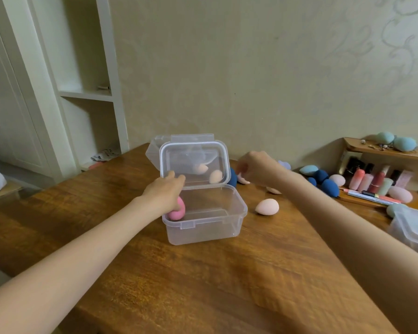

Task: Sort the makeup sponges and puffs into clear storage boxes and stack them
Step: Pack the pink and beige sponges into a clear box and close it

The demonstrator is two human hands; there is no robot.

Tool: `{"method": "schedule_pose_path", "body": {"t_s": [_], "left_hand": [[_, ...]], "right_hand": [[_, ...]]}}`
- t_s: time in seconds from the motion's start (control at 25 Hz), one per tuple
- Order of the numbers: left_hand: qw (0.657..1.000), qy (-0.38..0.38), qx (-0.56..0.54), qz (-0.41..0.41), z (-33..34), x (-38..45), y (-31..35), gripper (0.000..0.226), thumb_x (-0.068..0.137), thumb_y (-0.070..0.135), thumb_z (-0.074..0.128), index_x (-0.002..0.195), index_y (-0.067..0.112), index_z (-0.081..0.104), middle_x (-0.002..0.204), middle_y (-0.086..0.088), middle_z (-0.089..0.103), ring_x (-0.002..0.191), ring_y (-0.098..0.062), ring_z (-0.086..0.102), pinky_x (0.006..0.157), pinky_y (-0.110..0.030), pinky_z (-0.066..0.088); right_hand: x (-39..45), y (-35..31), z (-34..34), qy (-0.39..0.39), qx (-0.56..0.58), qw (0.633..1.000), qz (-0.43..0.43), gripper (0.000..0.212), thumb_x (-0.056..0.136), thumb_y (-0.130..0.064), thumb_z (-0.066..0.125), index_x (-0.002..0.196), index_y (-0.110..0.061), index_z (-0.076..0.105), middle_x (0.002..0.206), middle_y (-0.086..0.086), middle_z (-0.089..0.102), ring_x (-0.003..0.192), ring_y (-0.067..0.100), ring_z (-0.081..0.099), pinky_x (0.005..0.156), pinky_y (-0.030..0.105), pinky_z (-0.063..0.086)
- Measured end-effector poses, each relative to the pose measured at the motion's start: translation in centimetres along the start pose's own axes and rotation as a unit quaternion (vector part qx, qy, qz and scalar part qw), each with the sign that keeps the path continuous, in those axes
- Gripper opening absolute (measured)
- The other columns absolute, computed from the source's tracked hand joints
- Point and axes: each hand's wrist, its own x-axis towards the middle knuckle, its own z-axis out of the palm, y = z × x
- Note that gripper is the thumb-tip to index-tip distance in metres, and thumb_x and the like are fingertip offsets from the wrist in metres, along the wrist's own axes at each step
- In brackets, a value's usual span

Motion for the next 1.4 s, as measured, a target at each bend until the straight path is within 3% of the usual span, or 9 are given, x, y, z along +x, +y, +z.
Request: {"method": "schedule_pose_path", "body": {"t_s": [0.16, 0.28, 0.44, 0.56, 0.68, 0.88, 1.04, 1.2, 1.4], "left_hand": [[1.0, 0.006, 0.024, 0.012, 0.0, 0.0, 0.7, 0.043, 0.082, 0.015, 0.068, 0.116, 0.012, 0.043, 0.114, -0.01, 0.044, 0.091, -0.023, 0.056, 0.066, -0.024, 0.045], [1.0, 0.003, 0.003, 0.003, -0.1, 0.0, 0.6, 0.041, 0.081, 0.016, 0.069, 0.113, 0.014, 0.044, 0.113, -0.009, 0.044, 0.084, -0.02, 0.054, 0.063, -0.023, 0.042], [1.0, 0.008, -0.003, -0.002, 0.1, 0.0, 0.7, 0.042, 0.081, 0.015, 0.07, 0.113, 0.014, 0.043, 0.113, -0.009, 0.044, 0.085, -0.02, 0.055, 0.065, -0.023, 0.047], [1.0, 0.007, 0.001, 0.0, 0.0, 0.0, 0.7, 0.046, 0.081, 0.017, 0.071, 0.118, 0.014, 0.043, 0.115, -0.009, 0.044, 0.093, -0.022, 0.059, 0.07, -0.024, 0.051], [1.0, -0.001, 0.016, 0.0, -0.1, -0.2, 0.8, 0.045, 0.082, 0.018, 0.07, 0.117, 0.015, 0.042, 0.115, -0.008, 0.045, 0.095, -0.023, 0.059, 0.072, -0.026, 0.052], [0.999, -0.024, 0.044, -0.001, -0.9, -0.2, -0.6, 0.042, 0.085, 0.03, 0.065, 0.119, 0.016, 0.044, 0.112, -0.006, 0.048, 0.089, -0.018, 0.055, 0.068, -0.024, 0.046], [0.987, 0.01, 0.161, 0.004, -0.8, 0.0, -1.4, 0.052, 0.086, 0.046, 0.06, 0.124, 0.016, 0.041, 0.115, -0.007, 0.052, 0.1, -0.023, 0.059, 0.069, -0.026, 0.042], [0.984, 0.017, 0.176, 0.007, -0.5, 0.6, -2.7, 0.055, 0.085, 0.049, 0.059, 0.126, 0.016, 0.042, 0.116, -0.007, 0.053, 0.099, -0.022, 0.06, 0.072, -0.025, 0.046], [0.981, 0.013, 0.189, 0.032, -0.4, 1.2, -3.4, 0.058, 0.084, 0.049, 0.06, 0.126, 0.015, 0.04, 0.117, -0.007, 0.052, 0.098, -0.024, 0.061, 0.07, -0.026, 0.044]], "right_hand": [[-2.2, 3.9, 2.9, -0.194, -0.176, 0.964, 0.049, 0.037, 0.087, -0.018, 0.061, 0.124, -0.015, 0.058, 0.118, 0.004, 0.06, 0.109, 0.023, 0.057, 0.092, 0.031, 0.05], [-2.4, 4.4, 4.2, -0.128, -0.172, 0.975, 0.049, 0.025, 0.087, -0.021, 0.059, 0.111, -0.015, 0.065, 0.103, 0.005, 0.064, 0.093, 0.019, 0.058, 0.084, 0.03, 0.052], [-1.2, 1.7, 0.3, 0.06, 0.153, 0.983, 0.081, 0.026, 0.084, -0.02, 0.059, 0.104, -0.005, 0.068, 0.094, 0.007, 0.07, 0.087, 0.024, 0.062, 0.082, 0.03, 0.048], [-1.6, -2.6, 0.1, -0.062, 0.283, 0.957, -0.005, 0.036, 0.08, -0.017, 0.071, 0.115, -0.009, 0.066, 0.095, 0.003, 0.065, 0.075, 0.012, 0.061, 0.063, 0.015, 0.046], [-1.2, -5.5, 4.4, -0.116, 0.209, 0.971, 0.001, 0.04, 0.079, -0.014, 0.072, 0.116, -0.006, 0.06, 0.113, 0.008, 0.064, 0.094, 0.019, 0.064, 0.079, 0.027, 0.054], [0.5, -7.9, 7.2, -0.077, 0.198, 0.977, -0.013, 0.019, 0.079, -0.014, 0.071, 0.069, -0.011, 0.054, 0.097, 0.015, 0.07, 0.083, 0.02, 0.062, 0.065, 0.023, 0.047], [1.1, -8.3, 6.5, -0.153, 0.185, 0.969, -0.062, 0.017, 0.084, -0.01, 0.061, 0.097, -0.002, 0.068, 0.093, 0.01, 0.068, 0.083, 0.015, 0.058, 0.067, 0.02, 0.048], [4.2, -4.4, 3.2, -0.003, 0.282, 0.959, 0.002, 0.018, 0.087, -0.001, 0.05, 0.088, 0.002, 0.067, 0.091, 0.018, 0.072, 0.082, 0.027, 0.069, 0.082, 0.04, 0.058], [8.4, 0.0, 5.2, -0.028, -0.041, 0.999, -0.005, 0.045, 0.09, 0.0, 0.039, 0.13, -0.013, 0.052, 0.124, 0.013, 0.058, 0.115, 0.031, 0.05, 0.095, 0.037, 0.042]]}}
